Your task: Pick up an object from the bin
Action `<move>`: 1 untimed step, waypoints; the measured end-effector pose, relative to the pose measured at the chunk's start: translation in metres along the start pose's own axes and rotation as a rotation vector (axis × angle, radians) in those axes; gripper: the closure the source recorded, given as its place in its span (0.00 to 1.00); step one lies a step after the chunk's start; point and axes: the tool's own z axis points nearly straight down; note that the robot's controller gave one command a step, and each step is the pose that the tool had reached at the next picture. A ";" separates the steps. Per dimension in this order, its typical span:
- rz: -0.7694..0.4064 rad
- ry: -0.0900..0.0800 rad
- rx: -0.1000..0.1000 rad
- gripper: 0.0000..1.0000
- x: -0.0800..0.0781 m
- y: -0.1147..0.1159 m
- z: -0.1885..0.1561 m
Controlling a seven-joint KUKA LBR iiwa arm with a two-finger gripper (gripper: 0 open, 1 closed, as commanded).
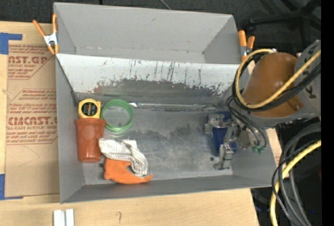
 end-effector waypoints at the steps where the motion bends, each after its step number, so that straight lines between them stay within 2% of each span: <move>1: -0.001 -0.007 0.001 0.00 -0.002 0.000 -0.004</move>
Offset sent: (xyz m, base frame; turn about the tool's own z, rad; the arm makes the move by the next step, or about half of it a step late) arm 0.0195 -0.0306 0.0640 -0.1156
